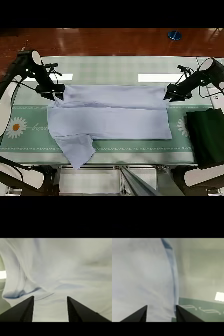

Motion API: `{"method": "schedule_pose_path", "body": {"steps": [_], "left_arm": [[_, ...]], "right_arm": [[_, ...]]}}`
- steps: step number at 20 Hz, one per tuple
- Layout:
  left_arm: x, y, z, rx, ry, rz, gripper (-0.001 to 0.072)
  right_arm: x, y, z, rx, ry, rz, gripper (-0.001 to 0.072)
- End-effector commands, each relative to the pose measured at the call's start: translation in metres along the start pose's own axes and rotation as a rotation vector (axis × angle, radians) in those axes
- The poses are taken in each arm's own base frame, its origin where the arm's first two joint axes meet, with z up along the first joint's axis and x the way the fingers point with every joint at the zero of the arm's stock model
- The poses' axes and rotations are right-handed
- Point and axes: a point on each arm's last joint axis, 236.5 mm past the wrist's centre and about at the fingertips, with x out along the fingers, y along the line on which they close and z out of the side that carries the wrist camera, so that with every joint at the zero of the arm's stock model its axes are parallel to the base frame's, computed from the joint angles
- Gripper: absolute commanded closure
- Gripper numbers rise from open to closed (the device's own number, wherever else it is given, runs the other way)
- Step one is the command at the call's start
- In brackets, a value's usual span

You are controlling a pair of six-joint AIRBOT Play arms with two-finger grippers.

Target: Fold the shirts.

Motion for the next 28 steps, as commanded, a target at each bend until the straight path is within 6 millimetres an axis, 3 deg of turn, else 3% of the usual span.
{"method": "schedule_pose_path", "body": {"steps": [1, 4, 6, 8, 11, 14, 18, 23, 26, 28], "left_arm": [[-0.001, -0.003, -0.022, -0.027, 0.091, -0.016, 0.02], [-0.006, 0.002, -0.054, -0.042, 0.137, -0.018, 0.02], [-0.007, 0.015, -0.072, -0.108, 0.07, -0.035, 0.02], [-0.012, 0.031, -0.097, -0.208, 0.001, -0.094, 0.02], [-0.016, 0.046, -0.138, -0.33, -0.113, -0.181, 0.02], [0.002, 0.055, -0.176, -0.495, -0.154, -0.255, 0.02], [0.044, 0.009, -0.195, -0.536, -0.077, -0.416, 0.02], [0.077, -0.005, -0.222, -0.492, -0.003, -0.437, 0.0199], [0.081, -0.012, -0.211, -0.504, -0.026, -0.464, 0.0199], [0.086, -0.017, -0.2, -0.514, -0.06, -0.474, 0.02]], "right_arm": [[-0.006, 0.0, -0.02, -0.001, 0.072, -0.022, 0.0292], [-0.037, -0.02, -0.019, 0.046, -0.059, -0.147, 0.0292], [-0.048, -0.02, -0.027, 0.073, -0.179, -0.136, 0.0292], [-0.045, -0.007, -0.046, 0.087, -0.258, -0.063, 0.0292], [-0.035, 0.028, -0.073, 0.065, -0.371, 0.085, 0.0292], [-0.029, 0.041, -0.084, 0.109, -0.46, 0.161, 0.0292], [-0.031, 0.051, -0.086, 0.122, -0.471, 0.212, 0.0292], [-0.037, 0.061, -0.08, 0.128, -0.498, 0.26, 0.0292], [-0.053, 0.055, -0.074, 0.179, -0.553, 0.287, 0.0292], [-0.074, 0.034, -0.068, 0.26, -0.623, 0.303, 0.0292]]}}
